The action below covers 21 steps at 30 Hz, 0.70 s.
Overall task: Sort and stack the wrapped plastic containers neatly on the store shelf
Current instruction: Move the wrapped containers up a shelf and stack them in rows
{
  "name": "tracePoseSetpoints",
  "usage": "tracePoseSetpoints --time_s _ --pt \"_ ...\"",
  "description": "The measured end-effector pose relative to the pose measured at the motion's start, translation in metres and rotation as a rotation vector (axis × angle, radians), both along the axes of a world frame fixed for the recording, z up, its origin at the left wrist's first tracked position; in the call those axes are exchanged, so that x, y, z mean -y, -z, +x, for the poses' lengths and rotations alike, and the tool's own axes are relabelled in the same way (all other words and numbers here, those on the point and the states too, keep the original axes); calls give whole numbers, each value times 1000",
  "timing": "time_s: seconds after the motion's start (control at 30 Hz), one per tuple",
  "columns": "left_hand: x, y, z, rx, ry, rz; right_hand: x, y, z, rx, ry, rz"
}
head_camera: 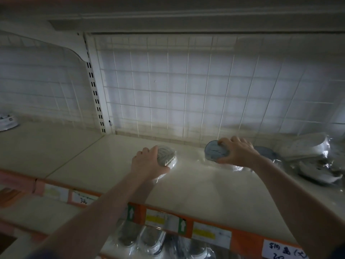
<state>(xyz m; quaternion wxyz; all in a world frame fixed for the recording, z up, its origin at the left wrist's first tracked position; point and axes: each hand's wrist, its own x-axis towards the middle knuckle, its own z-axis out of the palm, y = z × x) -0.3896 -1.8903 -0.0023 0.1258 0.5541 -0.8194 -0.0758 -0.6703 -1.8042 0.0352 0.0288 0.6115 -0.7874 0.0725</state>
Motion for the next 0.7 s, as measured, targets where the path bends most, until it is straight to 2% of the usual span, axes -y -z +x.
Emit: tracePoseSetpoints --time_s 0.17,0.5,0.7 --pt "-3 -5 8 -3 24 79 -25 9 20 22 -8 -46" --pt "-34 -11 29 -149 -16 -41 -81 15 68 167 271 -223" --pt "-62 -21 48 -197 -11 -111 -113 23 91 197 342 -257"
